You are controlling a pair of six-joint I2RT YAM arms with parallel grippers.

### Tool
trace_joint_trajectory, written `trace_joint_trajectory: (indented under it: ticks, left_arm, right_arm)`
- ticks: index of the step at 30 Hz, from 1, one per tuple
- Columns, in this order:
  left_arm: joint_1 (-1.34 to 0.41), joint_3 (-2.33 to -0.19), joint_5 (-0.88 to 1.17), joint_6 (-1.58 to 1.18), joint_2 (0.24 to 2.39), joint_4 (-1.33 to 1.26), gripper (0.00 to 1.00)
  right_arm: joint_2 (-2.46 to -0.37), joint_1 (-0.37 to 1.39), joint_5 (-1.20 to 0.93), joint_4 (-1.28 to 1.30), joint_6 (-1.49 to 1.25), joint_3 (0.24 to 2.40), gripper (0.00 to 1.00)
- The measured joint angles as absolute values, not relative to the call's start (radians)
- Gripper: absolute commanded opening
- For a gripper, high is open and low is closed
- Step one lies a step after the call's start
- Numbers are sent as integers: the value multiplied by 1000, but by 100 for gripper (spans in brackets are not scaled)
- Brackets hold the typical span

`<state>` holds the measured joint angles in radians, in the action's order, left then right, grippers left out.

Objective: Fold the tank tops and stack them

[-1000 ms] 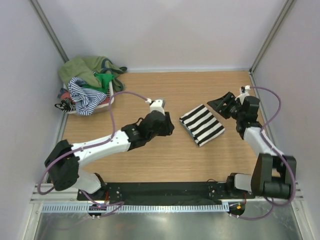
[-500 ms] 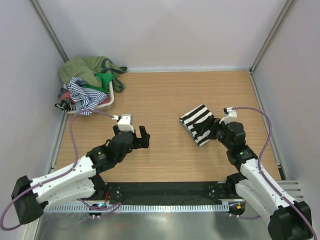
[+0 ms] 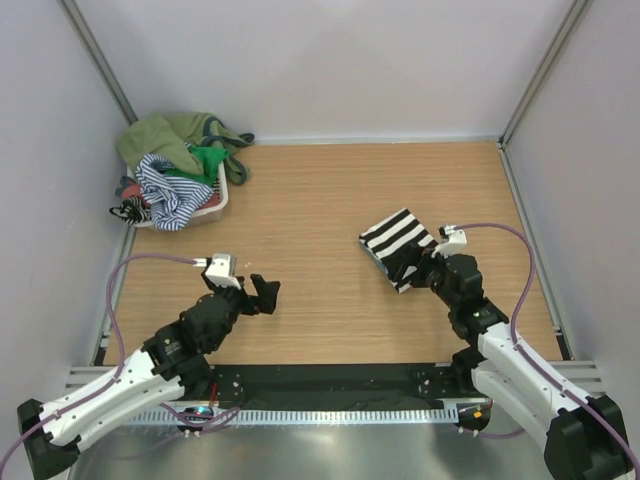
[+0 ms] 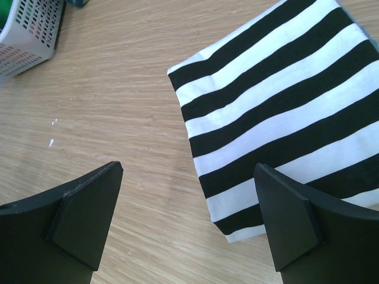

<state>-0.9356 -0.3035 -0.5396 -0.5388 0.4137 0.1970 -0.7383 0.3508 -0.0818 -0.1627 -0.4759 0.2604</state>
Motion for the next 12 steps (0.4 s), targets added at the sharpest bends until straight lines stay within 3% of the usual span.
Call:
trace_joint_trajectory:
  ticks: [12]
  left_arm:
    - [-936,-271,-550,-515,369,185,100]
  right_arm:
    - [-711,351,-40,-164,-474,248,100]
